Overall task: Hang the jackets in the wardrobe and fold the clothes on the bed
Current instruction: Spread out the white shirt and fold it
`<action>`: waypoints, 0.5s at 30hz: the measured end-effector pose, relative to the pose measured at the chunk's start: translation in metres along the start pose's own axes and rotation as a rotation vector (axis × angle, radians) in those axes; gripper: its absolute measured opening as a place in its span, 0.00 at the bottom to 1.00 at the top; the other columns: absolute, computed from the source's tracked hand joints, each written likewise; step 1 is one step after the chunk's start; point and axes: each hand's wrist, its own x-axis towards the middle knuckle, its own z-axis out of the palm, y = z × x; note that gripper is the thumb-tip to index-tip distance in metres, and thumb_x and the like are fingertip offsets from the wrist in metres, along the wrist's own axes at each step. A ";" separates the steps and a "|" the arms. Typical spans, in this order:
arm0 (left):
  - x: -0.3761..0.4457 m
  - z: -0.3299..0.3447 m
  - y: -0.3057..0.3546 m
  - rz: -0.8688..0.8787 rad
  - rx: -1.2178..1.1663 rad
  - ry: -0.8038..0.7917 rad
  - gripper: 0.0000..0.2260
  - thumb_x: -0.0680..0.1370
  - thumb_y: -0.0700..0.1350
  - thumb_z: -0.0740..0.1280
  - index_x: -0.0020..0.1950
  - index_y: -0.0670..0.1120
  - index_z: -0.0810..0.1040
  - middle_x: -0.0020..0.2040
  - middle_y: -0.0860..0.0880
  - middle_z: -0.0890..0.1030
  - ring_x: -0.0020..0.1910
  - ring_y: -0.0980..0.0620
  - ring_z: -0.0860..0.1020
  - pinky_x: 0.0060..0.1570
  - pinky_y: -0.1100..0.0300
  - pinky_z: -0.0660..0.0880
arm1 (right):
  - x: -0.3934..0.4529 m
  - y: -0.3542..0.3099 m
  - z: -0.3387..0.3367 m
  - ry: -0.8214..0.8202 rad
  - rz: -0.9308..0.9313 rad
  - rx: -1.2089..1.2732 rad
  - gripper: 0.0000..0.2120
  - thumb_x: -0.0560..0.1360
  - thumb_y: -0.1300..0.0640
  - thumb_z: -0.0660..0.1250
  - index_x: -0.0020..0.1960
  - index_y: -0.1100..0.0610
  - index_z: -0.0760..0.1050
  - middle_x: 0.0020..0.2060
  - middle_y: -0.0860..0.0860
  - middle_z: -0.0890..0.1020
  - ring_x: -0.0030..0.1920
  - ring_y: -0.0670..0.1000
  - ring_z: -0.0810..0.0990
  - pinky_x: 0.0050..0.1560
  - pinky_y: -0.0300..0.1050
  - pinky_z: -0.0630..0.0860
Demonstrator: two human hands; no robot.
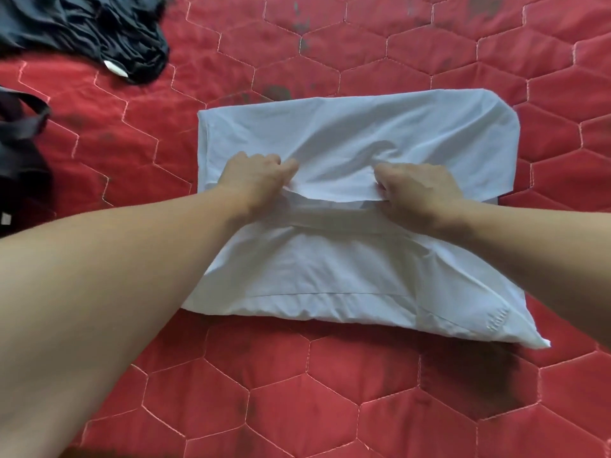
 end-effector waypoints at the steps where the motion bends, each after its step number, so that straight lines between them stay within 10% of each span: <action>1: 0.000 -0.001 -0.008 -0.004 -0.007 -0.013 0.12 0.76 0.45 0.63 0.59 0.49 0.70 0.54 0.44 0.77 0.50 0.41 0.77 0.42 0.54 0.64 | 0.001 0.000 -0.001 0.017 0.015 0.023 0.09 0.75 0.48 0.58 0.43 0.52 0.61 0.47 0.55 0.81 0.43 0.62 0.78 0.36 0.47 0.61; 9: 0.002 -0.015 -0.046 0.056 -0.019 0.005 0.13 0.72 0.41 0.65 0.55 0.52 0.74 0.49 0.48 0.79 0.47 0.42 0.78 0.37 0.56 0.63 | 0.015 -0.004 -0.007 -0.100 -0.037 0.011 0.12 0.73 0.45 0.64 0.41 0.48 0.62 0.48 0.55 0.81 0.48 0.60 0.80 0.39 0.45 0.65; 12: -0.009 -0.001 -0.030 0.049 -0.374 -0.418 0.11 0.71 0.54 0.69 0.50 0.55 0.73 0.43 0.53 0.77 0.43 0.47 0.75 0.39 0.58 0.66 | 0.015 0.000 -0.002 -0.192 0.011 -0.031 0.11 0.72 0.44 0.64 0.42 0.47 0.63 0.51 0.54 0.80 0.51 0.59 0.80 0.41 0.46 0.67; 15: -0.005 0.005 -0.033 -0.213 -0.876 -0.213 0.07 0.74 0.54 0.68 0.45 0.51 0.77 0.39 0.52 0.78 0.42 0.49 0.76 0.40 0.59 0.68 | 0.018 -0.001 -0.001 -0.217 -0.030 -0.026 0.15 0.70 0.39 0.63 0.41 0.49 0.64 0.47 0.52 0.80 0.46 0.58 0.80 0.39 0.45 0.68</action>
